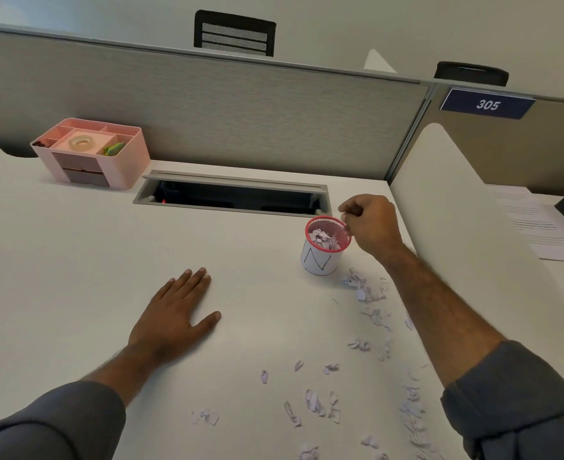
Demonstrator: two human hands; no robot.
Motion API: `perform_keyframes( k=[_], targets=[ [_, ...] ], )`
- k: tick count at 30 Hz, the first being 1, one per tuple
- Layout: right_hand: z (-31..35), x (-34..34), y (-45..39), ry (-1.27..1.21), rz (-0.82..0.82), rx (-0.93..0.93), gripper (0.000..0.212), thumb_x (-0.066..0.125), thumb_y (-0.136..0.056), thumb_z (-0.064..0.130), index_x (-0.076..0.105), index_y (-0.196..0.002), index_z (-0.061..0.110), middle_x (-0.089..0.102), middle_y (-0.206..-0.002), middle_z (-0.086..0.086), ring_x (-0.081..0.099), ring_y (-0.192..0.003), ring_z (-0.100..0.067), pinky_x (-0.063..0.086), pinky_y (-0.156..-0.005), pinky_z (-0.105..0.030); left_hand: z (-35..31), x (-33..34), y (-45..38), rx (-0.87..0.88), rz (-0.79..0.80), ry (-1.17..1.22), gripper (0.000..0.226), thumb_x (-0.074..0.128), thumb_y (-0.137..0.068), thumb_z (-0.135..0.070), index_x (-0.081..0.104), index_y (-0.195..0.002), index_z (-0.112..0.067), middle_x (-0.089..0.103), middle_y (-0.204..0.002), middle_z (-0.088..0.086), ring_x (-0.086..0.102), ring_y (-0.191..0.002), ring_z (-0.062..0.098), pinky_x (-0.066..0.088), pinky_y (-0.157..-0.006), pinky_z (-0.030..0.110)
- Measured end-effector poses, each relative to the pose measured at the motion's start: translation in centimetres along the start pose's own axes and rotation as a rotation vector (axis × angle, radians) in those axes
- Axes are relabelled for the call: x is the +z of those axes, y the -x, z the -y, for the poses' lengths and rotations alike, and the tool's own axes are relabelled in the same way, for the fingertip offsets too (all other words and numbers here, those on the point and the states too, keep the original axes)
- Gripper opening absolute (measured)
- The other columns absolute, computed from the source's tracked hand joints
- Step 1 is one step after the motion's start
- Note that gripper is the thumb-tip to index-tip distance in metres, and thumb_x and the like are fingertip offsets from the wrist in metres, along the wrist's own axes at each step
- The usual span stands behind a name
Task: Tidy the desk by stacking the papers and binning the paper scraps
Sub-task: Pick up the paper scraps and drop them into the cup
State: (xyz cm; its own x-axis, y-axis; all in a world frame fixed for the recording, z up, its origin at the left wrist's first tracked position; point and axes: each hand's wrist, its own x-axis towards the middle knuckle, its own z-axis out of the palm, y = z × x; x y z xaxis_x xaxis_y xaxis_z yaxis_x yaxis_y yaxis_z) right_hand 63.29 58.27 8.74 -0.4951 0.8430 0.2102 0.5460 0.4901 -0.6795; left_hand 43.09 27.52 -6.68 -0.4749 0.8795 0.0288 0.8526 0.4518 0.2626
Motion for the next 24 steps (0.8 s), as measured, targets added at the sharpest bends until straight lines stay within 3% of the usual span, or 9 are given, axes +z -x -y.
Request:
perform_keyframes(
  k=[2, 5, 8, 10, 13, 16, 19, 21, 24],
  targets=[
    [-1.3, -0.7, 0.2, -0.070, -0.081, 0.031, 0.009, 0.068, -0.084, 0.000, 0.074, -0.089, 0.004, 0.074, -0.088, -0.013, 0.068, -0.074, -0.025, 0.059, -0.076, -0.036, 0.0, 0.0, 0.0, 0.000, 0.003, -0.003, 0.079, 0.020, -0.091, -0.073, 0.008, -0.160, -0.035, -0.007, -0.163, -0.026, -0.017, -0.147, -0.009, -0.009, -0.122, 0.021],
    [-4.4, -1.4, 1.2, 0.008, -0.141, 0.082, 0.010, 0.067, -0.084, 0.002, 0.075, -0.087, 0.006, 0.075, -0.090, -0.012, 0.068, -0.078, -0.021, 0.049, -0.076, -0.024, 0.1, 0.0, -0.1, 0.005, 0.005, 0.000, 0.080, 0.020, -0.091, -0.074, 0.008, -0.160, -0.035, -0.006, -0.164, -0.026, -0.016, -0.147, -0.009, -0.009, -0.121, 0.020],
    [-7.7, -1.5, 2.7, 0.192, 0.065, 0.204, 0.019, 0.066, -0.088, 0.014, 0.072, -0.103, 0.004, 0.072, -0.106, -0.014, 0.066, -0.101, -0.029, 0.045, -0.087, -0.026, 0.1, 0.0, -0.1, 0.003, 0.004, 0.006, 0.081, 0.020, -0.090, -0.074, 0.009, -0.160, -0.035, -0.005, -0.164, -0.026, -0.015, -0.147, -0.009, -0.006, -0.123, 0.022],
    [-9.1, -1.2, 4.2, 0.279, 0.274, 0.283, 0.043, 0.068, -0.089, 0.033, 0.064, -0.123, 0.007, 0.064, -0.123, -0.018, 0.059, -0.115, -0.032, 0.043, -0.099, -0.032, 0.1, -0.1, -0.1, 0.001, 0.005, 0.007, 0.081, 0.020, -0.090, -0.074, 0.010, -0.160, -0.035, -0.005, -0.164, -0.026, -0.014, -0.148, -0.009, -0.005, -0.123, 0.023],
    [-9.8, -0.5, 6.5, 0.366, 0.452, 0.217, 0.065, 0.068, -0.084, 0.050, 0.051, -0.139, 0.019, 0.051, -0.133, -0.018, 0.049, -0.126, -0.033, 0.035, -0.109, -0.036, 0.0, -0.1, -0.1, 0.001, 0.009, 0.013, 0.082, 0.020, -0.089, -0.075, 0.011, -0.160, -0.034, -0.004, -0.164, -0.025, -0.013, -0.148, -0.008, -0.005, -0.123, 0.023],
    [-9.9, 0.6, 8.0, 0.365, 0.493, 0.089, 0.054, 0.074, -0.083, 0.034, 0.057, -0.133, 0.020, 0.054, -0.119, -0.015, 0.053, -0.115, -0.031, 0.038, -0.097, -0.028, 0.0, -0.2, -0.1, 0.002, 0.014, 0.012, 0.083, 0.019, -0.089, -0.075, 0.011, -0.160, -0.033, -0.003, -0.164, -0.024, -0.012, -0.149, -0.007, -0.004, -0.123, 0.024],
    [-9.8, 1.5, 8.7, 0.358, 0.432, 0.026, 0.028, 0.068, -0.086, 0.009, 0.070, -0.113, 0.007, 0.061, -0.111, -0.019, 0.060, -0.104, -0.033, 0.036, -0.080, -0.022, -0.1, -0.2, -0.1, 0.005, 0.018, 0.005, 0.084, 0.018, -0.089, -0.075, 0.011, -0.160, -0.032, -0.003, -0.164, -0.024, -0.011, -0.149, -0.007, -0.003, -0.124, 0.024],
    [-9.8, 1.7, 8.8, 0.348, 0.391, 0.023, 0.017, 0.064, -0.087, 0.003, 0.073, -0.100, -0.001, 0.067, -0.109, -0.021, 0.063, -0.101, -0.034, 0.038, -0.080, -0.024, -0.2, -0.3, -0.1, 0.004, 0.017, 0.006, 0.084, 0.018, -0.088, -0.075, 0.011, -0.160, -0.032, -0.003, -0.164, -0.024, -0.012, -0.149, -0.007, -0.004, -0.123, 0.023],
    [-9.6, 1.2, 8.6, 0.351, 0.303, 0.054, 0.021, 0.062, -0.084, -0.004, 0.074, -0.100, 0.001, 0.071, -0.108, -0.015, 0.064, -0.100, -0.029, 0.043, -0.087, -0.023, -0.1, -0.3, 0.0, 0.001, 0.016, 0.005, 0.084, 0.018, -0.088, -0.075, 0.010, -0.160, -0.033, -0.005, -0.164, -0.025, -0.013, -0.148, -0.008, -0.008, -0.122, 0.021]
  ],
)
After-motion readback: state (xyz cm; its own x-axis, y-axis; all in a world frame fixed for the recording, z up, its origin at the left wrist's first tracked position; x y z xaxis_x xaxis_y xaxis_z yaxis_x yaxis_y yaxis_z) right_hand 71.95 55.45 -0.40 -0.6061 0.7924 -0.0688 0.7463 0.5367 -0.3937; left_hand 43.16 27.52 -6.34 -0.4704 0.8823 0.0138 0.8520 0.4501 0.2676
